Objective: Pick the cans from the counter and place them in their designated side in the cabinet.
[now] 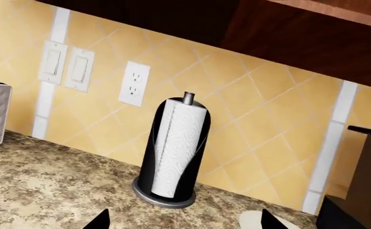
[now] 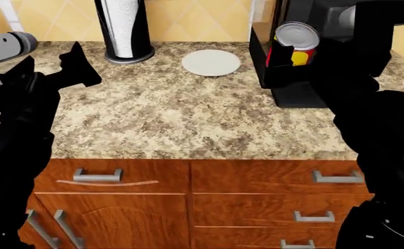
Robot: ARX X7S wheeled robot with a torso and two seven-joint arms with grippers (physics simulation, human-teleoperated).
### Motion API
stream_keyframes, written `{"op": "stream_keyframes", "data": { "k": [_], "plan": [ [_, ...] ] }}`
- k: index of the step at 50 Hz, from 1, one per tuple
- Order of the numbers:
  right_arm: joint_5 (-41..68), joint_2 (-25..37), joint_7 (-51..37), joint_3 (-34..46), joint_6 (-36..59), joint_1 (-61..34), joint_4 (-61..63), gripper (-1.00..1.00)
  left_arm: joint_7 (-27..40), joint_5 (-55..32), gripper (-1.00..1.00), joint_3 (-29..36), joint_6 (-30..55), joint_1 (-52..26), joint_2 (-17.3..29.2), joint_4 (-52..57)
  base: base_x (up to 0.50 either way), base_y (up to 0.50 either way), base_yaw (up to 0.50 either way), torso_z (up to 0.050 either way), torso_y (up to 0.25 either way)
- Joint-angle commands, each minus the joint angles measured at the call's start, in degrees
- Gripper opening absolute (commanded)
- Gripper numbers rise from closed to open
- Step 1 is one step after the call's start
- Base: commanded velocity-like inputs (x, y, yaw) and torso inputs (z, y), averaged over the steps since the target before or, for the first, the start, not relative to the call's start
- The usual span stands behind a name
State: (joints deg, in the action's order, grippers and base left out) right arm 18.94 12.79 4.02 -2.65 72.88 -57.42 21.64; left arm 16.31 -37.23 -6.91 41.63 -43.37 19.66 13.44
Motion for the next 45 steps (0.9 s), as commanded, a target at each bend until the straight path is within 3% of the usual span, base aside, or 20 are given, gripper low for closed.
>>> {"op": "stream_keyframes", "data": {
  "k": [1, 41, 45],
  "plan": [
    [-1.02, 1.06, 0.19, -0.54, -0.65, -1.84, -0.60, -1.00, -1.77, 2.99, 1.00, 3.45, -2.63, -2.66, -0.13, -4.60, -0.02, -0.50, 0.00, 0.000, 0.000],
    [-2.16, 2.23, -0.54, 1.24, -5.25, -6.26, -7.50, -1.00, -3.59, 6.91, 1.00, 6.03, -7.42, -5.39, 0.74, -12.85, 0.00, -0.50, 0.00, 0.000, 0.001],
    [-2.14, 2.43, -0.56, 1.56, -5.19, -6.80, -7.39, -1.00, -2.62, 7.84, 1.00, 6.51, -7.31, -5.99, 0.70, -13.44, 0.00, -0.02, 0.00, 0.000, 0.000]
  ]
}}
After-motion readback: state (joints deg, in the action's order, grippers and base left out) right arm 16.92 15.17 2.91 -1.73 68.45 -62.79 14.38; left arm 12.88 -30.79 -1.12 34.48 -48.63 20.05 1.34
